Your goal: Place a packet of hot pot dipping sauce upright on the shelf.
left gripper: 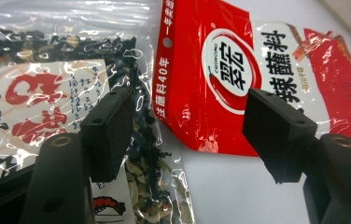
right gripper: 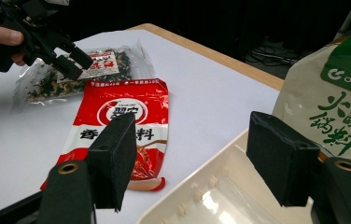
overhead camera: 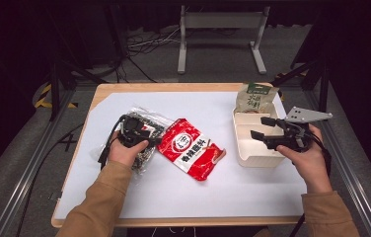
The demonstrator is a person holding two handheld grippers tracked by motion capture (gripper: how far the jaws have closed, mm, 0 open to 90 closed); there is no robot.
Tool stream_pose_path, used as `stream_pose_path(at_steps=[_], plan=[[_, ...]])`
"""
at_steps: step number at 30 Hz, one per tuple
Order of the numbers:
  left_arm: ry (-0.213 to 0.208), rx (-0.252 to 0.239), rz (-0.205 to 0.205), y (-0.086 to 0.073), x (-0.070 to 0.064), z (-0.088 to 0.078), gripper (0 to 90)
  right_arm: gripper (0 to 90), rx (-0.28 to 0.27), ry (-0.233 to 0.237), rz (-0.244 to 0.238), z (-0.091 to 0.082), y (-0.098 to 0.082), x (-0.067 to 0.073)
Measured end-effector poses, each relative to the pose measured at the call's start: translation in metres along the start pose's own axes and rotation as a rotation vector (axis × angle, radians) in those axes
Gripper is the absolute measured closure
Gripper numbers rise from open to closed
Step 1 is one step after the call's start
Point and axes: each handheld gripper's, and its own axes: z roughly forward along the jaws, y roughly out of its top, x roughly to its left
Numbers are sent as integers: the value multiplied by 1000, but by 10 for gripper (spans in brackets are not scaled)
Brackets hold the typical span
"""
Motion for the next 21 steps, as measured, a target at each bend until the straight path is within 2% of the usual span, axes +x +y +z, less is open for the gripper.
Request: stream_pose_path(at_steps=[9, 18, 21], plan=[[-24, 38, -40, -1, 5, 13, 349, 329, 5, -3, 1, 1, -2, 0], [-54, 49, -49, -1, 3, 20, 348, 327, 4, -3, 2, 1, -2, 0], [-71, 68, -39, -1, 0, 23, 353, 325, 14, -8, 4, 2, -2, 0]])
